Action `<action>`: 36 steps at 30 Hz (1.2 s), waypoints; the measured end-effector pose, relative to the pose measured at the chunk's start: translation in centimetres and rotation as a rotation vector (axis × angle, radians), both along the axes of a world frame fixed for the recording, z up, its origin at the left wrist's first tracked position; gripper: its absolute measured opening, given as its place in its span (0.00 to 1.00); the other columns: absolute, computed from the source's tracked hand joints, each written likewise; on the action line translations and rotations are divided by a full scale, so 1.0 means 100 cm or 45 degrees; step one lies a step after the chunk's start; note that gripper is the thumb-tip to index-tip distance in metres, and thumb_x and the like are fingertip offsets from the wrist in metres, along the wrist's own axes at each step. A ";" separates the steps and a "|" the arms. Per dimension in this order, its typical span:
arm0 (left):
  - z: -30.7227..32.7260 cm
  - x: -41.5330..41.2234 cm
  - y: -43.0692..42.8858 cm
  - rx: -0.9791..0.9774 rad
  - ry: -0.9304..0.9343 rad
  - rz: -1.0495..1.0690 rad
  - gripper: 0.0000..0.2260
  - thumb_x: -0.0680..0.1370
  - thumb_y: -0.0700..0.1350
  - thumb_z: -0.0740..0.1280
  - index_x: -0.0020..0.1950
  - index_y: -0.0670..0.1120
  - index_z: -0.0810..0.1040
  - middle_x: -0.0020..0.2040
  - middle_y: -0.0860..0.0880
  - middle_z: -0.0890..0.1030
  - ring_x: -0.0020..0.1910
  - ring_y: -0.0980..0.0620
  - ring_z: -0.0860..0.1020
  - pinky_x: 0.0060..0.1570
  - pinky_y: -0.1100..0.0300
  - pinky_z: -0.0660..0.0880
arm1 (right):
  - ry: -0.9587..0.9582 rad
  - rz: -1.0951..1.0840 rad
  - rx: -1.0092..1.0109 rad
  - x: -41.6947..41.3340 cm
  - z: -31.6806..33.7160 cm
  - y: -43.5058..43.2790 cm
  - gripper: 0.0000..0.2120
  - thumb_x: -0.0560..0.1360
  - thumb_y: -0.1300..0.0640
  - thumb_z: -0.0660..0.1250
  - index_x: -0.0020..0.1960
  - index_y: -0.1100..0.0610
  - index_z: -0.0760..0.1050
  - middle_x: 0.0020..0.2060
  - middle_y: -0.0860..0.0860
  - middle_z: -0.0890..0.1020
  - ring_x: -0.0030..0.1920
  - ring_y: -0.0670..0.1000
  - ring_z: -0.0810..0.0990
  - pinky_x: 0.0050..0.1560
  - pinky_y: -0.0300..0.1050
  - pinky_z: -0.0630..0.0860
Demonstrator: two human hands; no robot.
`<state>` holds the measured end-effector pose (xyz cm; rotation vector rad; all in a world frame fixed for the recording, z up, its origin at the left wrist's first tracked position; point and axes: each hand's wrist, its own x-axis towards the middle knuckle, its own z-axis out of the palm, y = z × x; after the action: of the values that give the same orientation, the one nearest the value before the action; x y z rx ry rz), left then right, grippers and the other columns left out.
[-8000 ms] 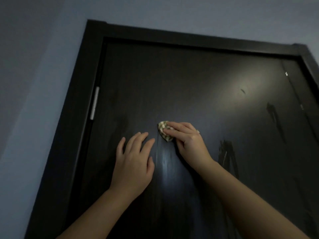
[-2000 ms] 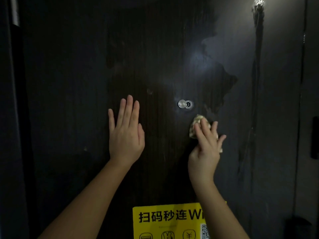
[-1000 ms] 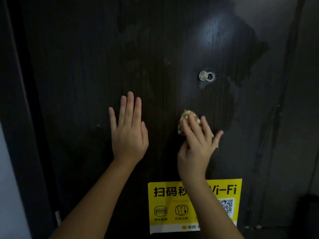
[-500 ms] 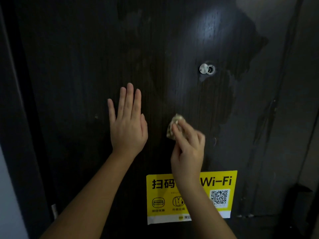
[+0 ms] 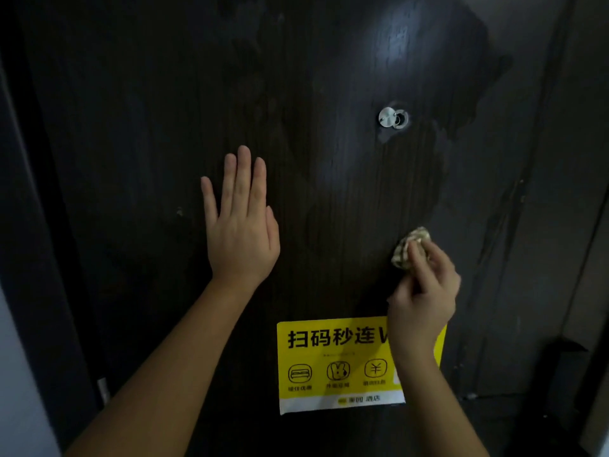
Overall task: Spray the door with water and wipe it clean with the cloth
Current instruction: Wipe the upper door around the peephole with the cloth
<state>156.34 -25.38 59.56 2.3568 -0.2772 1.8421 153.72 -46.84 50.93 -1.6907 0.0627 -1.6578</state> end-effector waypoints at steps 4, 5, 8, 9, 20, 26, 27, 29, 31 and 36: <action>0.001 -0.002 -0.001 0.000 0.020 0.028 0.27 0.81 0.45 0.53 0.78 0.43 0.50 0.79 0.43 0.50 0.77 0.48 0.46 0.75 0.43 0.44 | 0.075 0.010 -0.176 -0.010 -0.027 0.008 0.22 0.70 0.70 0.59 0.61 0.62 0.78 0.61 0.57 0.77 0.59 0.55 0.72 0.63 0.29 0.63; 0.000 -0.004 -0.002 -0.013 0.021 0.026 0.27 0.81 0.45 0.53 0.78 0.43 0.50 0.79 0.43 0.49 0.77 0.48 0.45 0.75 0.43 0.43 | 0.080 0.012 -0.210 -0.014 -0.034 0.005 0.22 0.70 0.71 0.60 0.61 0.62 0.78 0.60 0.57 0.78 0.58 0.56 0.73 0.62 0.28 0.62; -0.012 -0.010 -0.009 -0.032 0.035 -0.036 0.27 0.81 0.46 0.53 0.78 0.42 0.51 0.78 0.43 0.48 0.78 0.47 0.46 0.75 0.41 0.43 | 0.065 -0.003 -0.054 -0.007 -0.019 -0.013 0.22 0.70 0.74 0.61 0.61 0.61 0.78 0.60 0.57 0.78 0.58 0.57 0.73 0.62 0.28 0.62; -0.021 -0.012 -0.014 -0.020 0.048 -0.061 0.26 0.81 0.46 0.53 0.78 0.42 0.52 0.79 0.43 0.49 0.78 0.46 0.46 0.74 0.41 0.44 | 0.061 0.003 -0.045 -0.005 -0.012 -0.012 0.22 0.70 0.74 0.61 0.61 0.61 0.79 0.60 0.57 0.78 0.58 0.56 0.73 0.62 0.29 0.63; -0.064 -0.002 -0.020 0.049 0.114 -0.051 0.27 0.79 0.47 0.52 0.77 0.43 0.50 0.78 0.45 0.50 0.78 0.49 0.46 0.75 0.44 0.41 | 0.061 0.070 -0.258 -0.004 -0.025 0.008 0.25 0.67 0.73 0.61 0.62 0.59 0.78 0.62 0.53 0.76 0.59 0.53 0.71 0.61 0.40 0.67; -0.065 -0.002 -0.019 0.043 0.163 -0.077 0.27 0.80 0.48 0.52 0.77 0.43 0.50 0.78 0.45 0.50 0.78 0.48 0.46 0.75 0.44 0.42 | -0.033 0.020 -0.118 -0.002 -0.007 -0.014 0.22 0.70 0.69 0.58 0.60 0.60 0.79 0.61 0.46 0.73 0.58 0.54 0.73 0.62 0.37 0.67; -0.065 -0.002 -0.019 0.036 0.170 -0.090 0.27 0.80 0.48 0.52 0.77 0.43 0.50 0.78 0.45 0.50 0.78 0.48 0.46 0.75 0.44 0.42 | -0.027 0.044 -0.122 -0.001 0.010 -0.003 0.22 0.71 0.68 0.57 0.61 0.59 0.78 0.61 0.48 0.74 0.59 0.53 0.72 0.61 0.38 0.67; -0.062 -0.005 -0.018 0.008 0.185 -0.148 0.27 0.80 0.47 0.52 0.77 0.44 0.51 0.78 0.46 0.50 0.78 0.49 0.46 0.75 0.45 0.41 | 0.044 0.137 -0.327 -0.005 0.014 0.027 0.23 0.71 0.66 0.57 0.62 0.56 0.78 0.61 0.50 0.76 0.59 0.52 0.70 0.59 0.38 0.67; -0.061 -0.014 -0.016 -0.059 0.195 -0.303 0.25 0.80 0.46 0.54 0.77 0.45 0.54 0.78 0.48 0.52 0.78 0.50 0.48 0.76 0.48 0.42 | 0.140 0.341 -0.402 -0.017 -0.005 0.043 0.22 0.72 0.69 0.61 0.63 0.54 0.77 0.63 0.48 0.76 0.60 0.49 0.72 0.59 0.39 0.71; -0.082 -0.069 -0.034 -0.427 0.455 -1.066 0.18 0.78 0.48 0.60 0.68 0.52 0.72 0.69 0.54 0.72 0.69 0.58 0.69 0.66 0.59 0.70 | 0.187 0.895 0.255 -0.064 -0.007 0.039 0.18 0.74 0.70 0.66 0.55 0.50 0.80 0.56 0.50 0.76 0.54 0.40 0.76 0.49 0.30 0.74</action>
<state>149.44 -28.77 51.33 1.8539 -0.7074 0.9744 147.32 -42.97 50.21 -1.4476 -0.2596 -0.9691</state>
